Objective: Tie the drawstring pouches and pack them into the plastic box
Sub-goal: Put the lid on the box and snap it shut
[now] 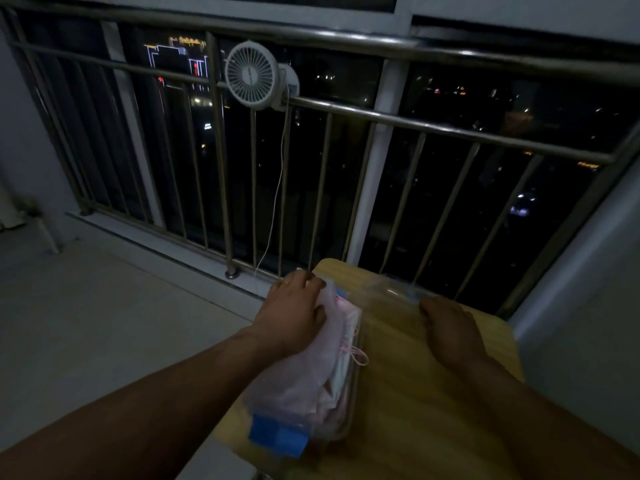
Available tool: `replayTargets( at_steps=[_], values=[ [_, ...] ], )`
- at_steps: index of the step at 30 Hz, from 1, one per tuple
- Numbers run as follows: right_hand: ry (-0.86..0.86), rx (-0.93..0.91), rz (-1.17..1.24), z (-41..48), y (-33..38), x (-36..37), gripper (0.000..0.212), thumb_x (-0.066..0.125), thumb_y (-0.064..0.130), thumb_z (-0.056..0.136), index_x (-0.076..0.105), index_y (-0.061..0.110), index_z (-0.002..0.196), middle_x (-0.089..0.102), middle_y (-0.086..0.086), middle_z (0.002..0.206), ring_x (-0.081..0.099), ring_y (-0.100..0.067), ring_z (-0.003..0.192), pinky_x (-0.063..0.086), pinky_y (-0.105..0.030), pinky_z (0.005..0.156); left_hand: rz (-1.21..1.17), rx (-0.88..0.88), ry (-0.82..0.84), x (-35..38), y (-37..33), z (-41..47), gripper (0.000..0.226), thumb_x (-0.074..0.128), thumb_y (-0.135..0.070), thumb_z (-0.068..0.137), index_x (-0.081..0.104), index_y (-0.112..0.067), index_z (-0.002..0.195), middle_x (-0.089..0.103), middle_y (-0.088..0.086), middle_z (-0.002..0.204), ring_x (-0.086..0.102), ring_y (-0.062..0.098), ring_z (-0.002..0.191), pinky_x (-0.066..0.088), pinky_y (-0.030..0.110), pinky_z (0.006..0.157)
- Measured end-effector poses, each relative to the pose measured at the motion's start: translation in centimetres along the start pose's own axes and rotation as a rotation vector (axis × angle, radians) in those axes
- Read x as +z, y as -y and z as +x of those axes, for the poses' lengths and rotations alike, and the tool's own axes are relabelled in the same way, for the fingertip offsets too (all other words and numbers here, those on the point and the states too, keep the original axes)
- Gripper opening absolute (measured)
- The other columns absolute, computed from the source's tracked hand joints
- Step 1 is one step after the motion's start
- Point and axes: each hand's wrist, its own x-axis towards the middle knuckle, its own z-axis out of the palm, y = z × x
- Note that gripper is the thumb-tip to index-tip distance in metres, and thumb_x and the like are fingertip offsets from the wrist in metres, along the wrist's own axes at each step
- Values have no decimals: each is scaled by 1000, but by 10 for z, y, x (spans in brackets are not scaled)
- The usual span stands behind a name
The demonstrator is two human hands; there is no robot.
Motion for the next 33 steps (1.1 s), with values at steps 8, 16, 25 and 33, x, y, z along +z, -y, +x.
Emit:
replayTargets(
  at_steps=[8,16,25,33],
  values=[
    [-135,-201,145,-18,70,-98,10,49,18,103,56,23,98,56,1,100,53,-21,90,45,-38,70,-49,-42,-48,-45,-19,-35,53,54,-38,99,45,-17,146,48,7,141,48,26,128,41,39,105],
    [-123,-283,502,-45,127,-196,10,48,24,106,50,24,97,56,3,94,56,-16,79,48,-36,68,-457,-270,-207,-98,-10,-38,99,79,-49,84,22,-22,160,35,7,160,41,27,144,42,47,115],
    [-151,-101,881,-28,132,-251,15,47,21,109,61,18,111,66,0,101,64,-3,87,46,-13,65,-711,-183,-229,-125,1,-27,49,66,-37,98,48,-17,140,62,-4,124,62,3,101,46,13,74],
    [-111,59,1005,24,130,-189,22,47,28,109,65,16,115,68,-9,98,66,-22,82,55,-37,69,-726,-357,-109,-94,20,-55,35,54,-45,103,53,-17,84,60,5,66,60,23,55,53,41,56]
  ],
)
